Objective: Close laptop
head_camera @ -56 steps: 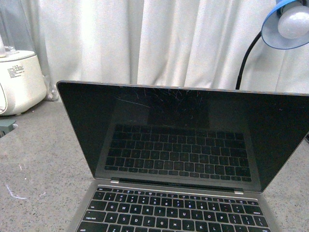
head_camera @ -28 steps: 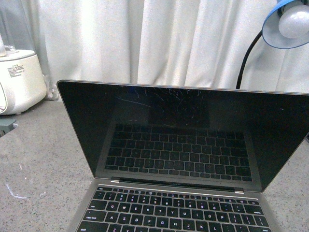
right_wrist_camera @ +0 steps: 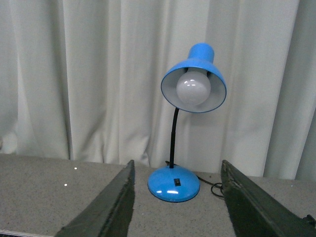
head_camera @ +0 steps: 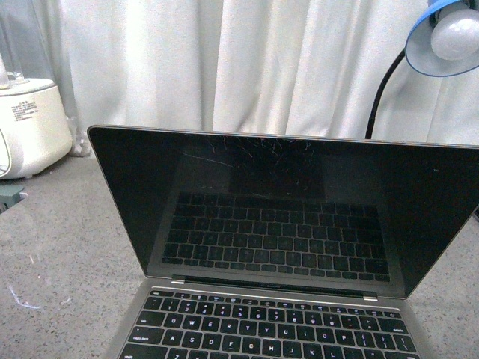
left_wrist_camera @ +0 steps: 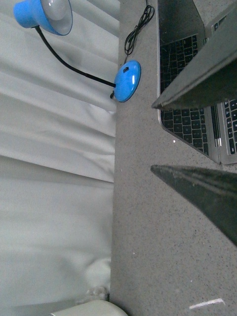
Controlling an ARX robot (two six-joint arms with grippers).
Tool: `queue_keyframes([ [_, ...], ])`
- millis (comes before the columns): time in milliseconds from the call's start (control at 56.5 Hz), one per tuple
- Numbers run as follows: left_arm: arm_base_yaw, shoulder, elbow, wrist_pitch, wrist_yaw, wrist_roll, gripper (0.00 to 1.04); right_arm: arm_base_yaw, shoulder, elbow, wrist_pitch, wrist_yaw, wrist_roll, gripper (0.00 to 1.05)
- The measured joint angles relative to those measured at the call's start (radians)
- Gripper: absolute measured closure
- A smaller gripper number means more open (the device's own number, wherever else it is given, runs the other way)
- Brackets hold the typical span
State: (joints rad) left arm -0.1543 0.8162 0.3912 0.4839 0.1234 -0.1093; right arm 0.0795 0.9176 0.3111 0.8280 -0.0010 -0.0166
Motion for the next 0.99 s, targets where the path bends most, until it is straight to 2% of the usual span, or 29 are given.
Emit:
queue_keyframes([
  [142, -0.019, 0.064, 0.046, 0.009, -0.019, 0.038, 0.97, -0.013, 0.073, 0.059, -0.023, -0.050, -0.010, 0.84],
  [177, -0.020, 0.077, 0.055, 0.008, -0.019, 0.045, 1.01, -0.019, 0.090, 0.077, -0.033, -0.060, -0.013, 0.91],
  [265, -0.024, 0.119, 0.082, 0.011, -0.020, 0.085, 1.01, -0.037, 0.131, 0.119, -0.063, -0.088, -0.016, 1.04],
  [531, -0.024, 0.231, 0.145, -0.021, 0.017, 0.209, 1.01, -0.091, 0.297, 0.252, -0.201, -0.148, -0.035, 1.03],
  [867, -0.025, 0.362, 0.269, -0.092, 0.037, 0.353, 1.01, -0.097, 0.439, 0.447, -0.357, -0.229, -0.048, 1.03],
  [991, -0.024, 0.402, 0.322, -0.147, 0.082, 0.400, 1.01, -0.094, 0.455, 0.490, -0.389, -0.291, -0.016, 1.03],
])
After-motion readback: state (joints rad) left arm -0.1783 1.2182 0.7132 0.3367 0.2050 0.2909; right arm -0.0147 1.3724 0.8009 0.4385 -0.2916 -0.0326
